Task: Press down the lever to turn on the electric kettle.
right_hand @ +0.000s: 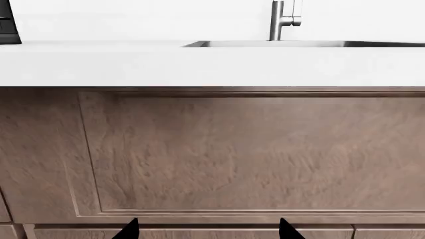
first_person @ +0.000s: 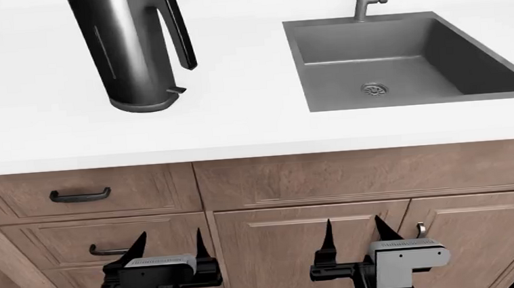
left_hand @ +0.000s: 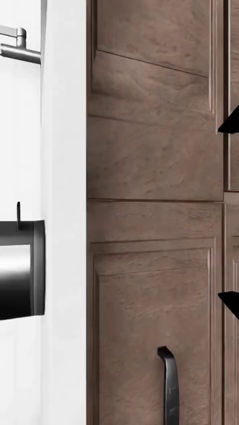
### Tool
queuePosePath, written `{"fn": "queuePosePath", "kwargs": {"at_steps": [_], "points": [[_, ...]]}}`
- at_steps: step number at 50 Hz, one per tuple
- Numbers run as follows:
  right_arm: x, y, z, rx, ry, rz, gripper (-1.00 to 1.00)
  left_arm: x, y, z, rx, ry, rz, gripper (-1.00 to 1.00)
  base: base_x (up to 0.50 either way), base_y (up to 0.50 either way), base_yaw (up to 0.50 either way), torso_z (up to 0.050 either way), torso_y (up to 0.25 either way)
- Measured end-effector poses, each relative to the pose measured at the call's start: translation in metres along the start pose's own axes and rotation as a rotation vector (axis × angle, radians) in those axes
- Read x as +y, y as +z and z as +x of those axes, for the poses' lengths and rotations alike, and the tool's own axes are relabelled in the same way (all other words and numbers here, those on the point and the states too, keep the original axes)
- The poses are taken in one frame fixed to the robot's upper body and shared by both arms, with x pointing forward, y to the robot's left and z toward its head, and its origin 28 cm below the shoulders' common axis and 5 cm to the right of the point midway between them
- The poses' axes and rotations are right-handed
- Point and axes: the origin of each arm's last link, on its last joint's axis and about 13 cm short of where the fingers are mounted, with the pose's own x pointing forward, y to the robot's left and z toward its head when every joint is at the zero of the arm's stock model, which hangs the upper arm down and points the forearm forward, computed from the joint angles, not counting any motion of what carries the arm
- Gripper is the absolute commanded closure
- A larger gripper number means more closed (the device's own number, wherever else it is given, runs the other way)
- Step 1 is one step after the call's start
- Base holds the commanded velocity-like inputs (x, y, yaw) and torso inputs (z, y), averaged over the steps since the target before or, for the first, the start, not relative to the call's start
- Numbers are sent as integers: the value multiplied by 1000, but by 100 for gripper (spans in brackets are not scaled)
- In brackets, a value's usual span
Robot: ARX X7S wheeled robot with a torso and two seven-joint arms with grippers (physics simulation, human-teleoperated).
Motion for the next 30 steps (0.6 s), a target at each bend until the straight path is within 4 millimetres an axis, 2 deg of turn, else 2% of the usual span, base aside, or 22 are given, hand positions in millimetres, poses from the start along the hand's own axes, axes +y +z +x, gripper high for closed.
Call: {"fn": "queuePosePath", "kwargs": {"at_steps": [6, 16, 22, 30], "points": [[-1, 1, -5, 16, -4, -20, -100, 0, 2, -3, -3, 1, -5, -100, 0, 0, 0, 0, 0], [-9, -5, -50, 60, -17, -97, -100, 3, 2, -37, 13, -6, -17, -100, 0, 0, 0, 0, 0], [-12, 8, -59, 15, -28, -118, -100, 3, 13, -52, -22, -13, -9, -100, 0, 0, 0, 0, 0], [-14, 37, -53, -99, -48, -141, -100, 1, 39, -53, -124, -29, 3, -100, 0, 0, 0, 0, 0]]}}
